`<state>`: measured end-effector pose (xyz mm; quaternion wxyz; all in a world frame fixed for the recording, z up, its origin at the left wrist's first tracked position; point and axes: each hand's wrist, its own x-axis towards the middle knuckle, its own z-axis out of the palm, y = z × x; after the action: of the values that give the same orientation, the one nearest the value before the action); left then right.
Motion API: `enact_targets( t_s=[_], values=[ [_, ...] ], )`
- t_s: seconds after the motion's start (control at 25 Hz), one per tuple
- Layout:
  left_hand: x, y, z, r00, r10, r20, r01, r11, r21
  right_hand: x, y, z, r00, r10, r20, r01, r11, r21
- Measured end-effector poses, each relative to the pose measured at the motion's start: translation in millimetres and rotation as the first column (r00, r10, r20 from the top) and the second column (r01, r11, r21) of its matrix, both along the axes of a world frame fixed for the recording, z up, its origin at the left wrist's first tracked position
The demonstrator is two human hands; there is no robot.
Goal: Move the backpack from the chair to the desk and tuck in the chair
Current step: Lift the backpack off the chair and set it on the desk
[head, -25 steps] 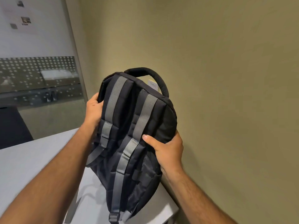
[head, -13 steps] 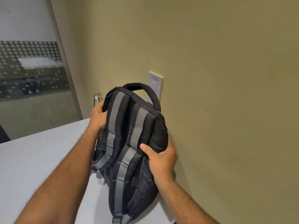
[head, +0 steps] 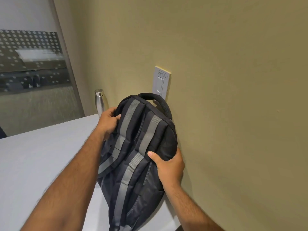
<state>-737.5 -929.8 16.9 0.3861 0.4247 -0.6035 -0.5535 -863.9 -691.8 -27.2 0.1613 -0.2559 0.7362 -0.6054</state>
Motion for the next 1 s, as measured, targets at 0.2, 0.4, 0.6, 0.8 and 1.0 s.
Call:
enact_targets(
  t_s=[0.2,0.4,0.6,0.8,1.0],
  values=[
    [-2.9,10.4,11.4,0.998,0.059,-0.009,-0.059,0.998,0.008,-6.0,2.8,1.1,0.997,0.072,-0.033,-0.069,0.995,0.077],
    [10.6,65.8,12.6,0.96,0.219,0.176,-0.171,0.952,-0.252,-12.0,26.2,6.3,0.988,0.142,-0.053,-0.136,0.985,0.107],
    [37.3,172.2,4.4,0.833,0.228,0.505,0.053,0.875,-0.481,-14.6,72.6,4.1,0.927,0.263,-0.267,-0.195,0.947,0.256],
    [63.3,294.9,-4.0,0.449,0.338,0.827,0.255,0.839,-0.481,-9.3,136.4,2.0,0.69,0.507,-0.517,-0.246,0.835,0.492],
    [89.1,405.3,-12.3,0.258,0.383,0.887,0.249,0.861,-0.444,10.6,218.6,2.5,0.503,0.611,-0.611,-0.275,0.784,0.557]
  ],
)
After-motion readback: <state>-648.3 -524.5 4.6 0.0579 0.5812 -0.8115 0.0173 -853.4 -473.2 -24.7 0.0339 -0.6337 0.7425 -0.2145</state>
